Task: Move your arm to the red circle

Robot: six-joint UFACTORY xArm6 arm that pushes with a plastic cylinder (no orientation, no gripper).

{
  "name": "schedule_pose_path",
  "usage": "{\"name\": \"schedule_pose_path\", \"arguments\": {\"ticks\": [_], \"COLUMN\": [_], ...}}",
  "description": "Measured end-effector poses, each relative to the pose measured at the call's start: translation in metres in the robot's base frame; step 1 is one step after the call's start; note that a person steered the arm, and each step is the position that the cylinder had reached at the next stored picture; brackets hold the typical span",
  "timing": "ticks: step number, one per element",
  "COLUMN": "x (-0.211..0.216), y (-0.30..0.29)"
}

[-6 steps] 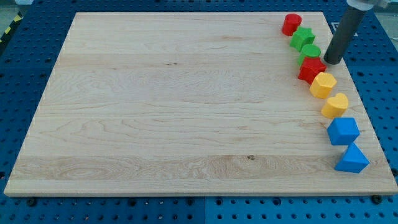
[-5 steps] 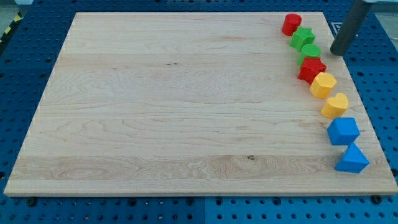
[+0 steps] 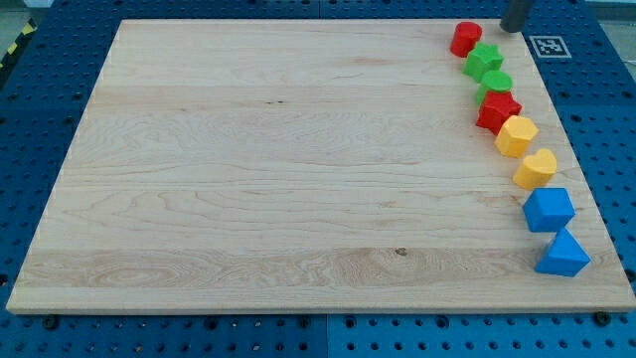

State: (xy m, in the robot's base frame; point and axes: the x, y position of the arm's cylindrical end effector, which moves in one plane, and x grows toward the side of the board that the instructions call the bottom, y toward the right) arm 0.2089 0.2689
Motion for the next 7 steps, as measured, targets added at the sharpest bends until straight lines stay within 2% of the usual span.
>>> {"name": "schedule_pose_path", "arguments": {"ticks": [1, 2, 4, 6, 7], "x": [-0.016, -0.016, -0.012, 0.029, 0.029], "y": [-0.031, -0.048, -0.123, -0.123, -0.121]}}
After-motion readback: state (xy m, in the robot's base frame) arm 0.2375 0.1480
